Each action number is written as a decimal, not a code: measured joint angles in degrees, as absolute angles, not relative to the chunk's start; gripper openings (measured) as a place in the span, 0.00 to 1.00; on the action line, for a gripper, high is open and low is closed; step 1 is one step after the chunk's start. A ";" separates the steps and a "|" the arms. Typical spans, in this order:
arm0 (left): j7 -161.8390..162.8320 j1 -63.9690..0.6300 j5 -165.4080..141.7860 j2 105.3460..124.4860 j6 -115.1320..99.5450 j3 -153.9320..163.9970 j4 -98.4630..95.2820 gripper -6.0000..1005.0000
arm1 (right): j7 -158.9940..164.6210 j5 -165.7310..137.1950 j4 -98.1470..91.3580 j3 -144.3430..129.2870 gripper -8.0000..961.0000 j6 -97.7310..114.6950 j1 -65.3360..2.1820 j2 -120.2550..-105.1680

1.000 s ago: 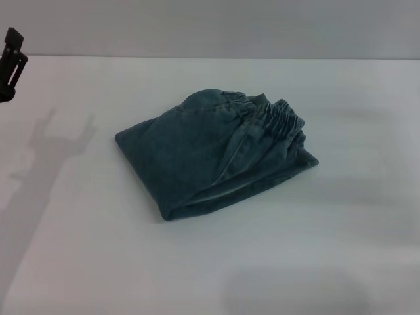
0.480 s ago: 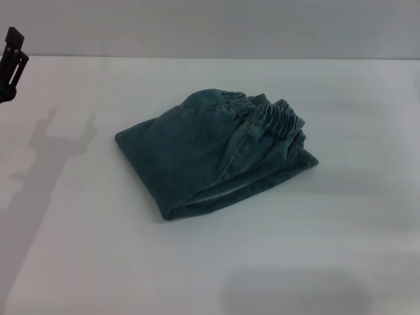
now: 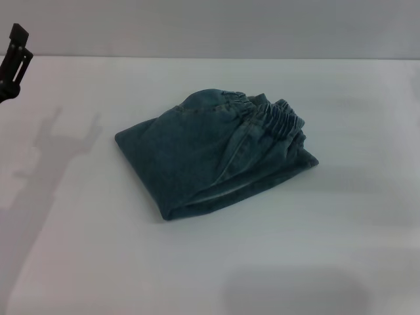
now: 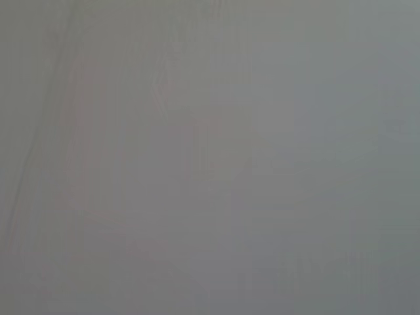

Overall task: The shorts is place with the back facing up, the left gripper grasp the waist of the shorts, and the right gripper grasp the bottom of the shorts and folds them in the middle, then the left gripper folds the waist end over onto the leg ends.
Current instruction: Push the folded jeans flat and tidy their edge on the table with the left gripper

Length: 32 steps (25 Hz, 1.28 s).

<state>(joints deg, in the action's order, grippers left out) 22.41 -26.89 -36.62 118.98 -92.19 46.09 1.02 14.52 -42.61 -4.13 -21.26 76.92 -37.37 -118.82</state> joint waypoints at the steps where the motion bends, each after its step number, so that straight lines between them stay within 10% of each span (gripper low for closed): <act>1: 22.41 -26.99 -36.64 118.96 -92.20 46.10 1.09 0.82 | 14.51 -42.61 -4.12 -21.28 0.61 76.91 -37.48 -118.82; 32: 22.44 -27.25 -36.65 118.87 -92.79 46.14 1.49 0.82 | 14.52 -43.07 -3.61 -21.62 0.61 74.94 -39.92 -118.87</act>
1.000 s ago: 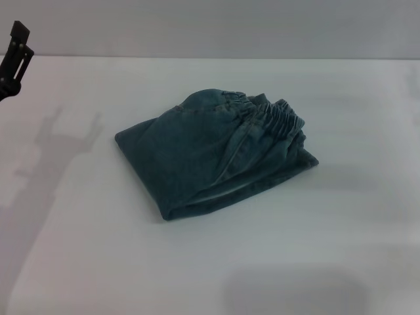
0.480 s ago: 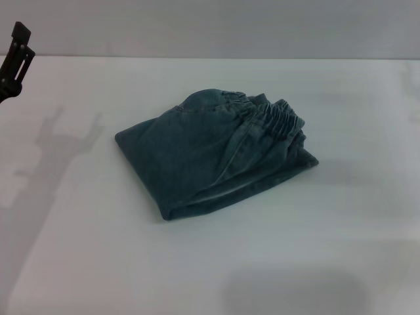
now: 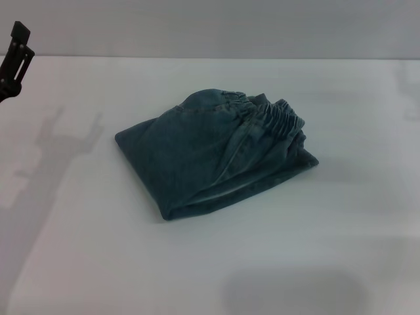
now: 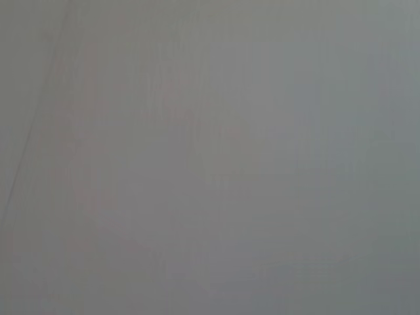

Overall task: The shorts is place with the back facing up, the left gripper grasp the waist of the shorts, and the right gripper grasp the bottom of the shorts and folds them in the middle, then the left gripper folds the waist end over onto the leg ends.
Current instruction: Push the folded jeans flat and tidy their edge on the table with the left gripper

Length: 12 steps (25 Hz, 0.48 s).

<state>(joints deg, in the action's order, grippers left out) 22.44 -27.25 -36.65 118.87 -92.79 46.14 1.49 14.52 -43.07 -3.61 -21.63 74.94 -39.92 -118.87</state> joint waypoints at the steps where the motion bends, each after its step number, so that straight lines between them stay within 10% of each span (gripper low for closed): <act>1: 22.45 -27.27 -36.65 118.85 -92.80 46.14 1.45 0.82 | 14.51 -43.09 -3.59 -21.66 0.61 74.82 -40.04 -118.89; 12: 22.54 -27.02 -36.66 118.82 -93.10 46.14 1.41 0.82 | 14.55 -43.09 -3.51 -21.71 0.61 74.60 -40.46 -119.01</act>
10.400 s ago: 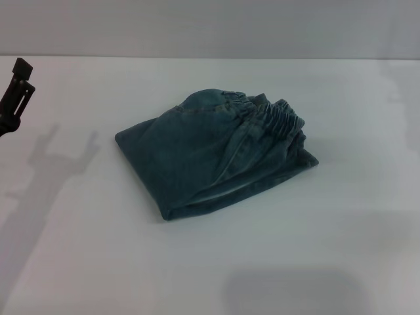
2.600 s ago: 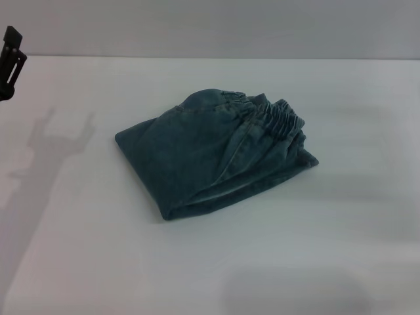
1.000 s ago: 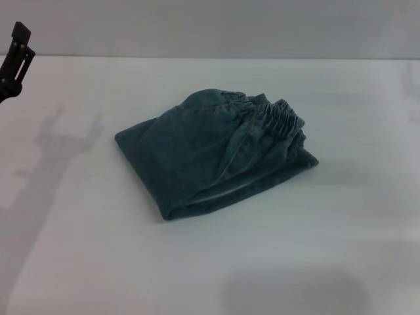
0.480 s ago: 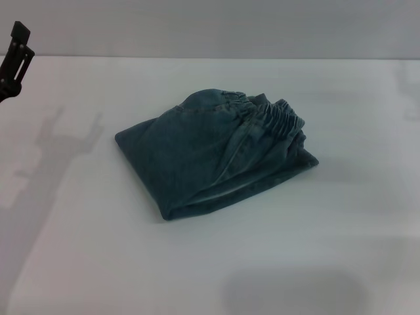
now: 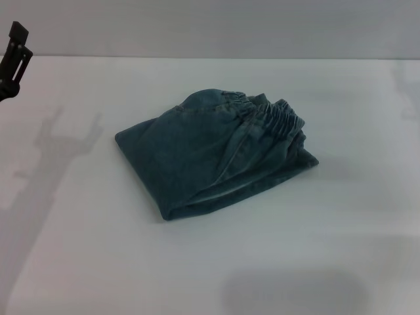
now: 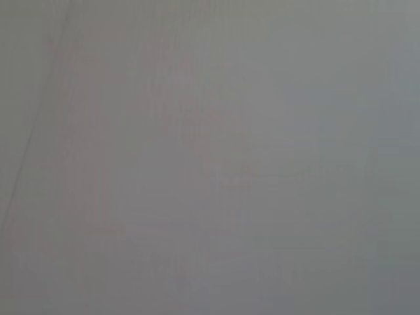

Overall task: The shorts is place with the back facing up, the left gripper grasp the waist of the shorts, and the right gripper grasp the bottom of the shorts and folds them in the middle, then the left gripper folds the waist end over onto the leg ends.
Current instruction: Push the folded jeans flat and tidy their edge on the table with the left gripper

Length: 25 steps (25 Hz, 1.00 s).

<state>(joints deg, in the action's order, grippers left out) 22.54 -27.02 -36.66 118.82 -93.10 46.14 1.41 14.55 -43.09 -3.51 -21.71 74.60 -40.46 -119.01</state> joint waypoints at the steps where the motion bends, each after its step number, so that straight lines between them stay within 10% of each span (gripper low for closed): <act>1: 22.67 -26.96 -36.70 118.82 -93.34 46.17 1.41 0.82 | 14.55 -43.09 -3.49 -21.71 0.61 74.69 -40.45 -119.01; 18: 40.41 -23.43 -36.94 117.24 -94.13 69.44 -8.37 0.82 | 14.67 -42.64 -3.09 -21.14 0.61 76.71 -37.09 -119.09; 25: 53.14 -20.05 -37.94 113.67 -97.93 85.74 -14.78 0.82 | 14.83 -42.53 -3.97 -21.00 0.61 79.12 -34.71 -118.85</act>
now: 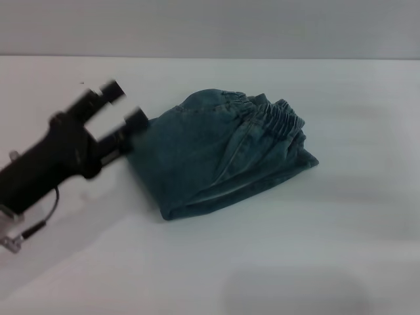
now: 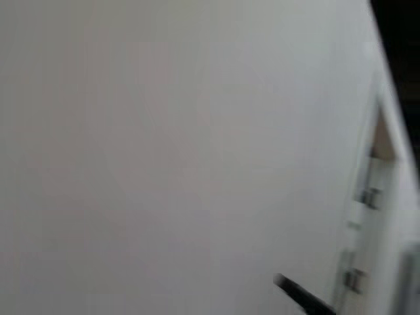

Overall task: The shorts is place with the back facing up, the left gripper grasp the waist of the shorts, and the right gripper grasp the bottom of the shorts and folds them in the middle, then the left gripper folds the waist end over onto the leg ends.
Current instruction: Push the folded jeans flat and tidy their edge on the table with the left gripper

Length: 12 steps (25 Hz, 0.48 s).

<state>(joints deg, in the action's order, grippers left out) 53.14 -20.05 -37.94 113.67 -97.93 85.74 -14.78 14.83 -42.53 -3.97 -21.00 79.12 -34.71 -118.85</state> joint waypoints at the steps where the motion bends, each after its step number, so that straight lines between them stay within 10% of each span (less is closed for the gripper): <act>1: 54.12 -20.05 -38.76 113.32 -98.45 86.72 -14.80 0.82 | 14.83 -42.53 -3.97 -21.00 0.61 79.12 -34.71 -118.85; 12: 62.85 -22.79 -55.26 114.01 -96.45 87.49 -14.26 0.82 | 15.20 -42.52 -4.31 -21.10 0.61 79.77 -32.84 -118.65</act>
<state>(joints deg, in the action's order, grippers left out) 62.85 -22.79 -55.26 114.01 -96.45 87.49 -14.26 15.20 -42.52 -4.31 -21.10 79.77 -32.84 -118.65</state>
